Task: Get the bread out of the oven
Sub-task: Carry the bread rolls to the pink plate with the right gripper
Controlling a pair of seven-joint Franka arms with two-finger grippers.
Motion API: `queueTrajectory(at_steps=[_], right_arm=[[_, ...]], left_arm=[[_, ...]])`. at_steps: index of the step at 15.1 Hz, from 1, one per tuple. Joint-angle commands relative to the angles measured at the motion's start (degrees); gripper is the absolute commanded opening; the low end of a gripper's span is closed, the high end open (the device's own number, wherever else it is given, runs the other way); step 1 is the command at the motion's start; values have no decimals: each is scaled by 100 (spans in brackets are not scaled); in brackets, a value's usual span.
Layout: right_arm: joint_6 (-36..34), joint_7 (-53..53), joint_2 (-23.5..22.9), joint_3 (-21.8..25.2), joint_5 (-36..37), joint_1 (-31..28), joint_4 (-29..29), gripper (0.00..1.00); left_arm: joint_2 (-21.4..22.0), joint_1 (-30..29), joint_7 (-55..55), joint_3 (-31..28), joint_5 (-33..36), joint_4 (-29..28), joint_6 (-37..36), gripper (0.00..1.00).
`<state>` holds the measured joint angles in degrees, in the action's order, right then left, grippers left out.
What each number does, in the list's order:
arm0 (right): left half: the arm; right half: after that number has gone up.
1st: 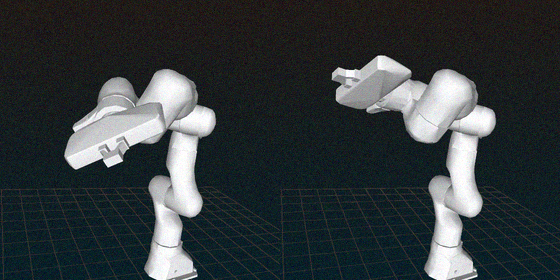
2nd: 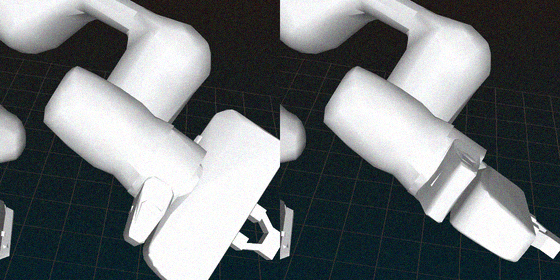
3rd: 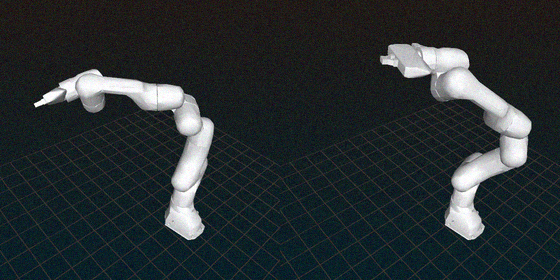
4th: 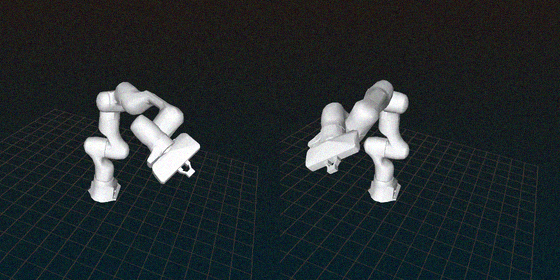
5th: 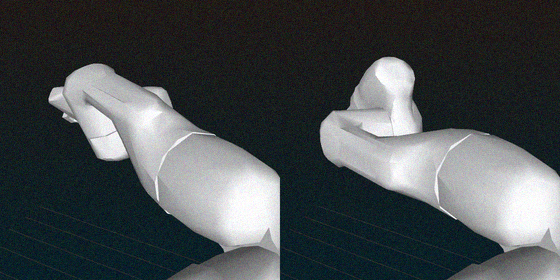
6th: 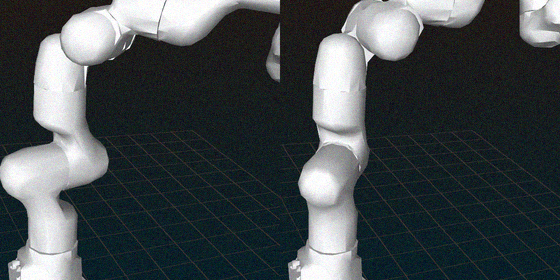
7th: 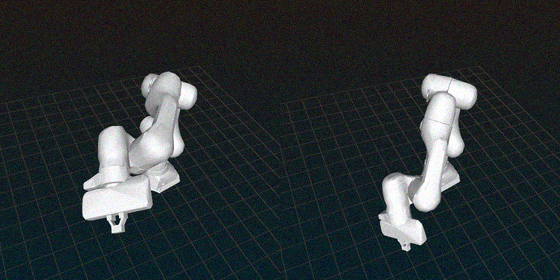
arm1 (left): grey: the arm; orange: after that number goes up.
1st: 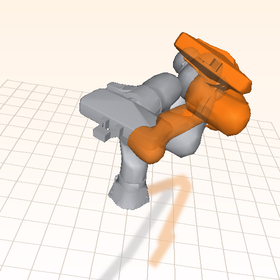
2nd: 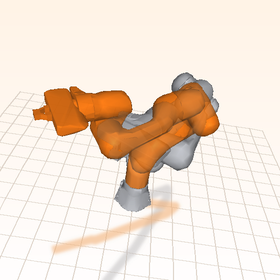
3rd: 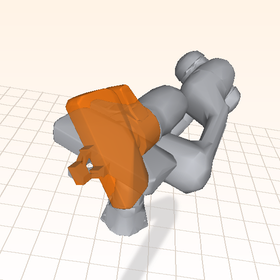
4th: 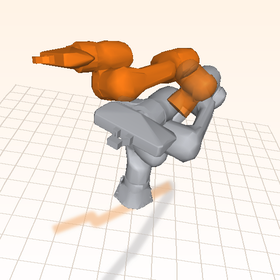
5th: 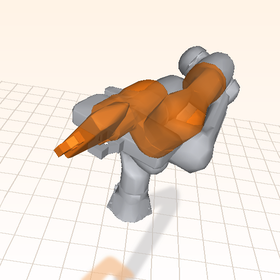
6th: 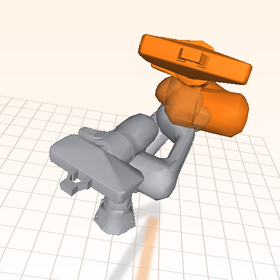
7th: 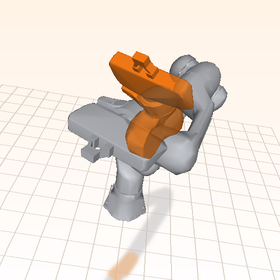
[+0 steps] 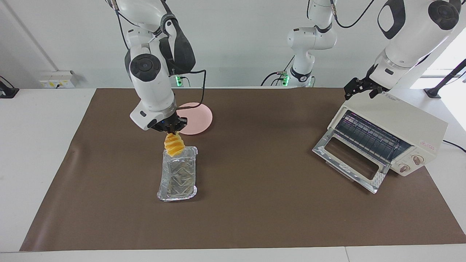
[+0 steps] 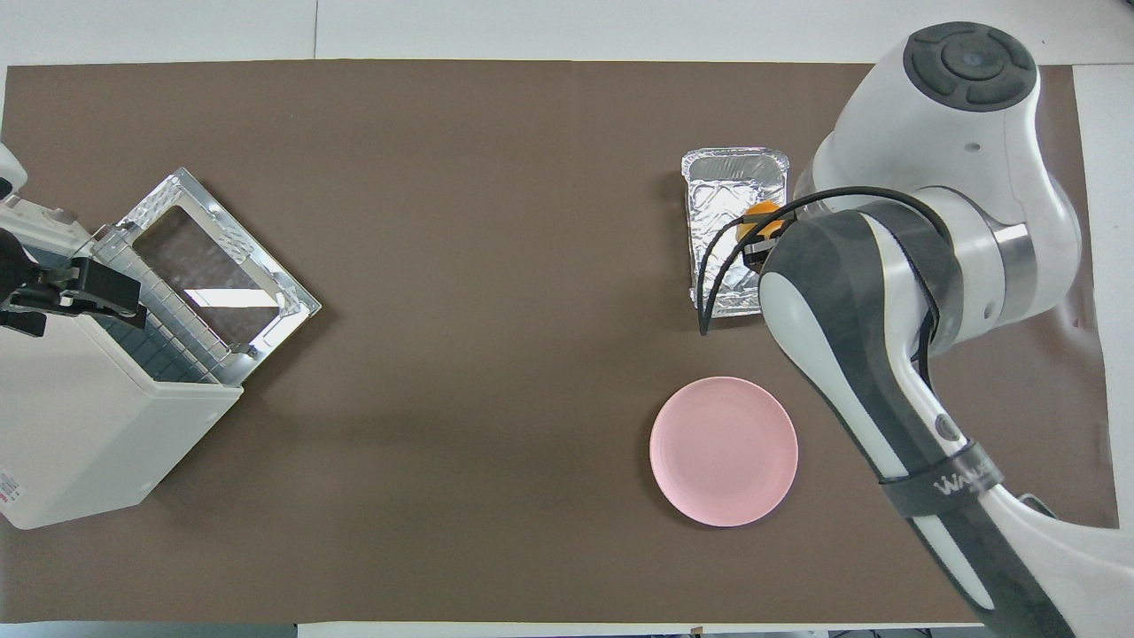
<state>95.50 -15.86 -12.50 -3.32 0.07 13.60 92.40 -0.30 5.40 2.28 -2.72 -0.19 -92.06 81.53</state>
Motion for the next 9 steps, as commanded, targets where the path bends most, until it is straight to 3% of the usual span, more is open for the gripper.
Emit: queueTrajectory(at_steps=[1,4,7,9], right_arm=[[353,-566,703,-28,-200,309,1154,0],[1073,-875,1301,-28,-218,564,2366,0],[2241,-1208,2004,-28,-323,845,3912,0],[2665,-1385,2251,-28,-324,1039,4504,0]], left_arm=[[126,32,9,-18,107,-102,73,100],[126,32,9,-18,107,-102,65,100],[126,32,9,-18,107,-102,65,100],[126,32,9,-18,107,-102,65,100]])
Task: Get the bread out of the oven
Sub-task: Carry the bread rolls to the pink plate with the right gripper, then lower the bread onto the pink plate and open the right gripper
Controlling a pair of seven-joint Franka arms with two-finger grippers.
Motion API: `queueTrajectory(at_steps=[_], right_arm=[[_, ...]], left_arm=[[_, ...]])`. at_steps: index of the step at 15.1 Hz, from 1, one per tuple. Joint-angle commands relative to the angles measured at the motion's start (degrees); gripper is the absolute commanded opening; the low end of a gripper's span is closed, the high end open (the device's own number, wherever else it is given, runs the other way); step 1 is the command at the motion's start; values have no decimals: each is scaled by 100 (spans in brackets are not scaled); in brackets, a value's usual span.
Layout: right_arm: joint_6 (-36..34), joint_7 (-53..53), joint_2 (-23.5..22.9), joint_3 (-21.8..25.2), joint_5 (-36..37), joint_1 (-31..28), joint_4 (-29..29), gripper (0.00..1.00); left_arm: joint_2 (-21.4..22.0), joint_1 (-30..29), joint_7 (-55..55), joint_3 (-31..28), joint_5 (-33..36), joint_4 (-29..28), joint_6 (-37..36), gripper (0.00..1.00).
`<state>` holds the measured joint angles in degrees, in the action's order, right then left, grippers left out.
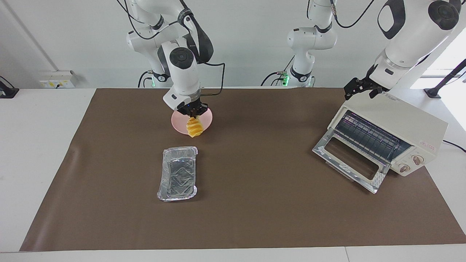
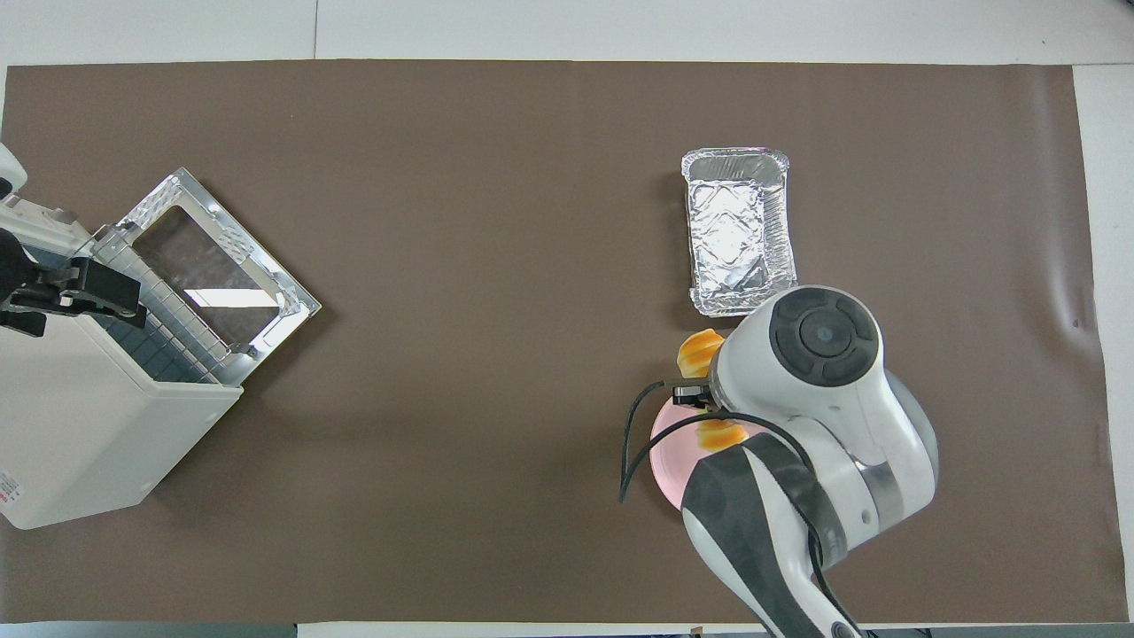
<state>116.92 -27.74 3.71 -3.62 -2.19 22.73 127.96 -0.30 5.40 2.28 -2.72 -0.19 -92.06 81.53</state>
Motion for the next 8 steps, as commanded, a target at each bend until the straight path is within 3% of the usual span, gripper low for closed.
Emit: queueTrajectory(at_steps=[1,8], right_arm=[[638,-197,700,1,-98,127,1133,0],[1754,-232,824,1,-106,135,2057,0]], left_arm=[[126,23,9,-18,107,-102,73,100],[126,23,9,-18,107,-102,65,100]])
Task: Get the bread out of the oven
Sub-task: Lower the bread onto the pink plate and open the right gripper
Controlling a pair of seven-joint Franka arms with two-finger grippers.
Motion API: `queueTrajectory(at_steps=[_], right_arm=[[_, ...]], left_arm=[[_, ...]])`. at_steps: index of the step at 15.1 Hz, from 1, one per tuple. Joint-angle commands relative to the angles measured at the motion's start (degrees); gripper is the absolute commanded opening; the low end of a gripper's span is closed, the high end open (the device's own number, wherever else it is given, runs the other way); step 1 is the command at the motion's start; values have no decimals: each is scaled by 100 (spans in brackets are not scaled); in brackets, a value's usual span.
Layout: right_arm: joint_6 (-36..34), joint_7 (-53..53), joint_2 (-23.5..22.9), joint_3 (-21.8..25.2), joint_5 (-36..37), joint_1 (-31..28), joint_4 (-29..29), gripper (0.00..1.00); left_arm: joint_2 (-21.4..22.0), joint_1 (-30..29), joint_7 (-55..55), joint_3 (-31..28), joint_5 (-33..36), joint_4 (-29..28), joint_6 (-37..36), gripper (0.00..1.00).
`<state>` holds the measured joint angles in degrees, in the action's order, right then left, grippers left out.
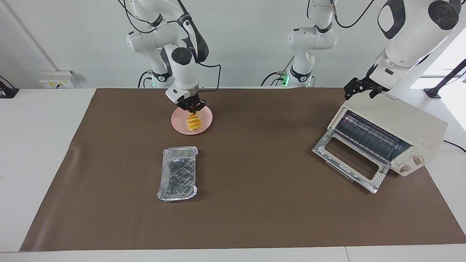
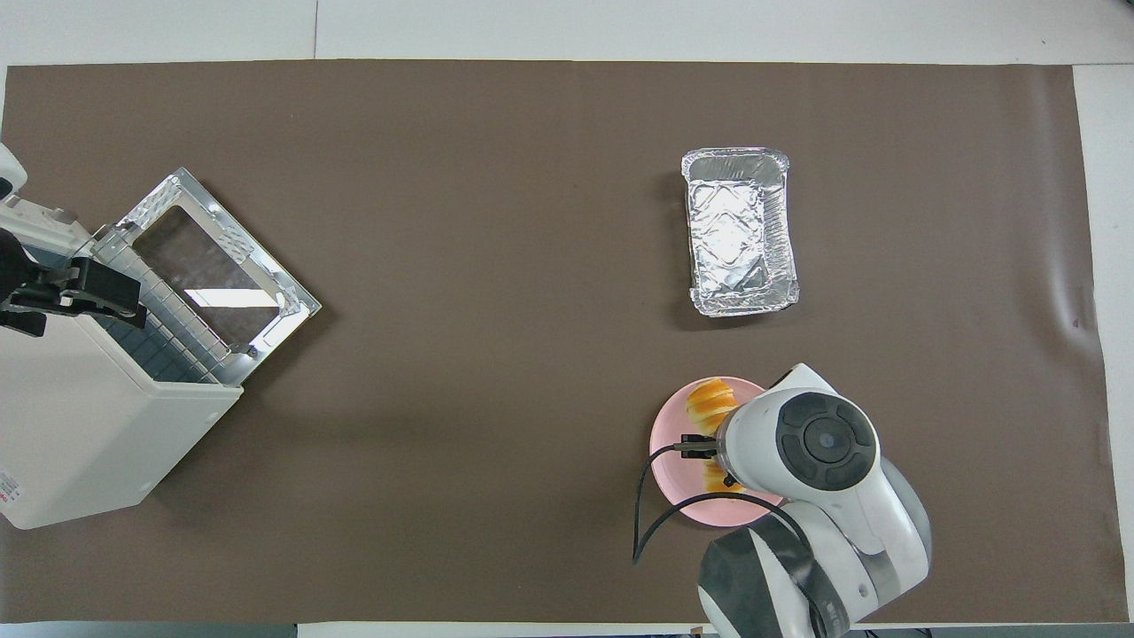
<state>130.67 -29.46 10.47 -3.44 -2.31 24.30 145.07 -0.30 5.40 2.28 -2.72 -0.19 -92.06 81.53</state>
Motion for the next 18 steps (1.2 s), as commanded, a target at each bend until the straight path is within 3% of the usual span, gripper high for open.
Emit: queueTrajectory(at_steps=[1,4,5,6,9,13,16,18], right_arm=[[380,-59,131,-16,-94,-21,346,0],[389,2,105,-16,-94,-56,329,0],[371,-50,105,-16,-94,-48,320,89],[319,-68,87,-16,-94,-39,268,100],[-127,-103,-18,-16,-94,-22,-126,100],[-1515,-139,-281,-7,-103,-109,-1478,100],[-1957,-25,-317,28,-103,-363,-2209,100],[-2238,587,-239,63,-103,-714,-2640,100]], left_arm=[[126,23,9,-18,107,-102,65,100],[126,23,9,-18,107,-102,65,100],[126,32,9,-18,107,-102,65,100],[126,32,9,-18,107,-102,65,100],[126,23,9,-18,107,-102,73,100],[126,23,9,-18,107,-102,65,100],[126,32,9,-18,107,-102,65,100],[126,32,9,-18,107,-102,65,100]])
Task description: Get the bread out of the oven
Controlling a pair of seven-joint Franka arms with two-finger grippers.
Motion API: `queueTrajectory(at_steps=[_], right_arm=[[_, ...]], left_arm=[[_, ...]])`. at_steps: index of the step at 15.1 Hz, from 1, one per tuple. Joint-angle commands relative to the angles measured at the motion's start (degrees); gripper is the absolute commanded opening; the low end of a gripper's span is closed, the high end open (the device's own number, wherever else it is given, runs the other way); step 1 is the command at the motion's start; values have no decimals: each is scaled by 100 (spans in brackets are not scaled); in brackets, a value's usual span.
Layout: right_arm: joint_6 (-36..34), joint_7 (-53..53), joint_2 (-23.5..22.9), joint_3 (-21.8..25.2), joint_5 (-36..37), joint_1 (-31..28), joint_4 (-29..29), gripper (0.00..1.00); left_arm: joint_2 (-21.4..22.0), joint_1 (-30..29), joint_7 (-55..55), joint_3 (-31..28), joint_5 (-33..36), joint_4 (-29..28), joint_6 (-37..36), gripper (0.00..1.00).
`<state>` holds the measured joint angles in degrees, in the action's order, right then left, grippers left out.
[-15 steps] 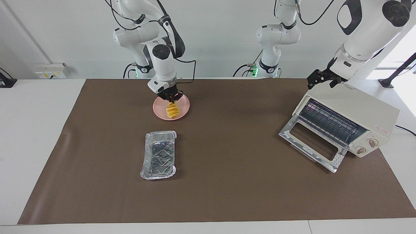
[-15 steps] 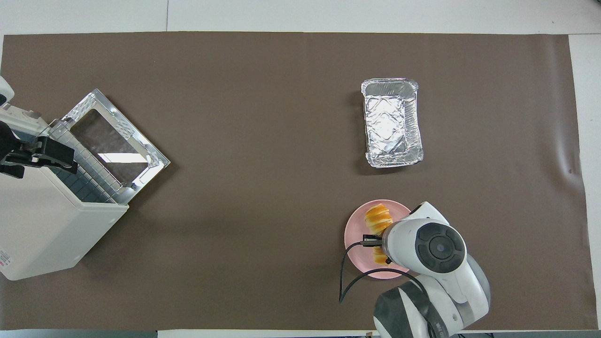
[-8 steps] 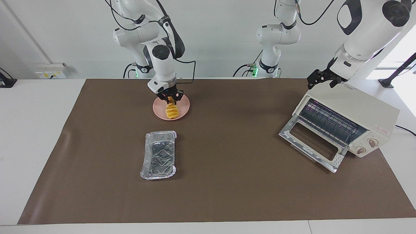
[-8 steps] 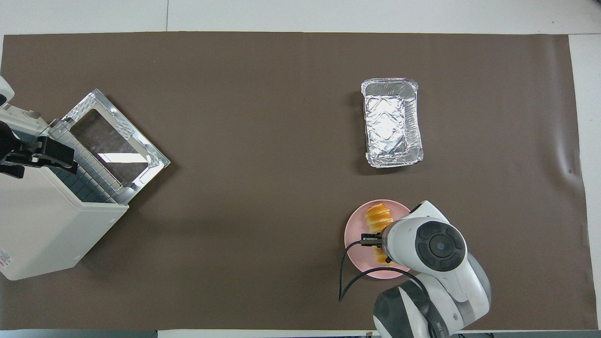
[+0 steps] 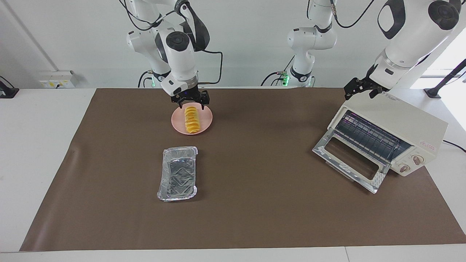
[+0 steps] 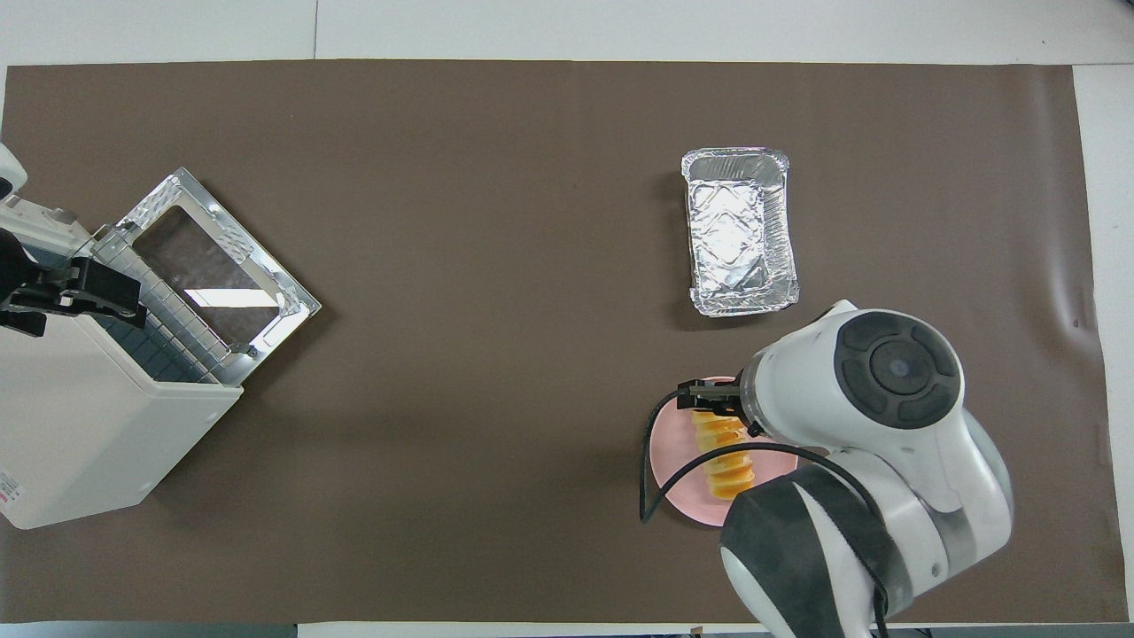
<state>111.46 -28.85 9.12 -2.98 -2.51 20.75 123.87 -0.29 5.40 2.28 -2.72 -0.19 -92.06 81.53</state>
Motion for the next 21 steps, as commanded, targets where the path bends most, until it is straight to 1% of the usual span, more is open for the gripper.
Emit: queueTrajectory(at_steps=[1,3,4,5,6,7,9,10,13,18,21], right_arm=[[-370,1008,-69,16,-74,-683,-704,100],[-423,2079,-51,16,-74,-1281,-1065,100],[-493,2529,-59,25,-74,-1536,-1145,100],[-650,2942,-51,17,-91,-1765,-1250,100],[-904,3259,-59,25,-92,-1932,-1477,100],[-1420,3463,-103,34,-92,-2012,-1836,100],[-2518,3544,-313,78,-48,-2109,-2670,100],[-2767,3553,-358,78,5,-2180,-2901,100],[-2893,3544,-358,95,58,-2242,-3026,100],[-2831,3535,-367,96,181,-2294,-2991,100],[-2831,3544,-455,139,295,-2259,-3044,100]], left_arm=[[126,23,9,-18,107,-102,65,100],[126,23,9,-18,107,-102,65,100],[126,23,9,-18,107,-102,73,100],[126,32,9,-18,107,-102,65,100],[126,32,9,-18,107,-102,65,100],[126,32,9,-18,107,-102,65,100],[126,32,9,-18,107,-102,73,100],[126,32,9,-18,107,-102,65,100],[126,32,9,-18,107,-102,65,100],[126,32,9,-18,107,-102,65,100],[126,32,9,-18,107,-102,73,100]])
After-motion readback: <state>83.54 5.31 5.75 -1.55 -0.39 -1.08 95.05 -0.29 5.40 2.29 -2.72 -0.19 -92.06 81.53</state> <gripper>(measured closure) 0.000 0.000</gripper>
